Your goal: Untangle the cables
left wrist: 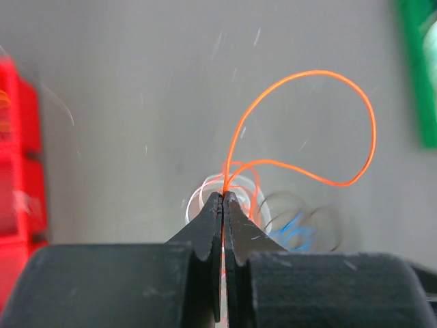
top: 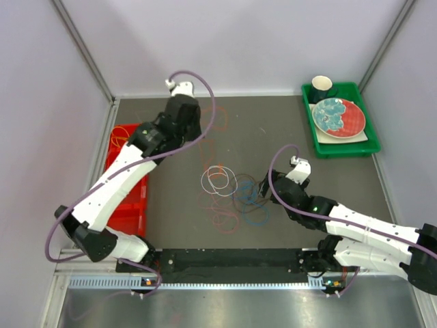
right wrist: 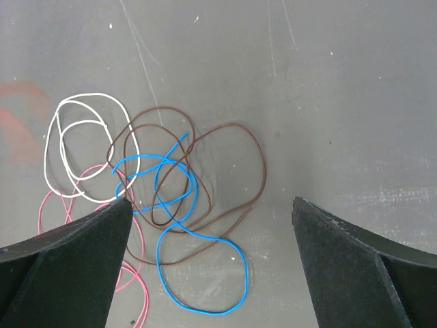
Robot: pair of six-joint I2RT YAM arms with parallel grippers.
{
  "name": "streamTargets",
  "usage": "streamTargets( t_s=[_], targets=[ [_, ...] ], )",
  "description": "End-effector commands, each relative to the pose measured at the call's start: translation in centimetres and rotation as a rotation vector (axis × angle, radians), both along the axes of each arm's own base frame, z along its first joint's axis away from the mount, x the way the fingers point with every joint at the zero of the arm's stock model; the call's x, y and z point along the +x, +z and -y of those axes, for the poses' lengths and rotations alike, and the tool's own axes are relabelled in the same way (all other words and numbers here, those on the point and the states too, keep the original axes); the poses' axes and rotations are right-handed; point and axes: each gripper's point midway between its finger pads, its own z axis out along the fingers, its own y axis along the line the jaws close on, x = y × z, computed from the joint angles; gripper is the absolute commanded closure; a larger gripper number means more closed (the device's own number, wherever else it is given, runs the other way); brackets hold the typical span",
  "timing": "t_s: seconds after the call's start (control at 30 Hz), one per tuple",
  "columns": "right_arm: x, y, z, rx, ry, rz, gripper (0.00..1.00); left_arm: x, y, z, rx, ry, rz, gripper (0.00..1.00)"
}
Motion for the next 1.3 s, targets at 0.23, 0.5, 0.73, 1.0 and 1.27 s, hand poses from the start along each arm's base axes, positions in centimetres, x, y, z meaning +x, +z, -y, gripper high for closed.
streamTargets(
  t_s=[0.23,0.5,0.73,1.0,1.27],
  targets=[
    [1.0,2.4,-0.9,0.045,-0.005,0.045,0.01,-2.4,8.3,-5.8,0.010,0.123,0.199,1.00],
    [0.9,2.3,-0.9,0.047,-0.001,0.044,0.01,-4.0,1.3,-9.8,0.138,0.240,0.087,1.00],
    [0.9,2.2,-0.8,0.046,-0.002,0.041,0.01,-2.8,2.5,-14.1,0.181,0.369,0.098,1.00],
    [0.9,2.3,-0.9,0.045,0.000,0.041,0.01,-0.4,4.3,-18.2,0.185,0.516,0.133,1.00],
    [0.9,2.2,-1.0,0.040,0.002,0.038,0.01,1.5,7.3,-23.1,0.160,0.693,0.184,1.00]
  ],
)
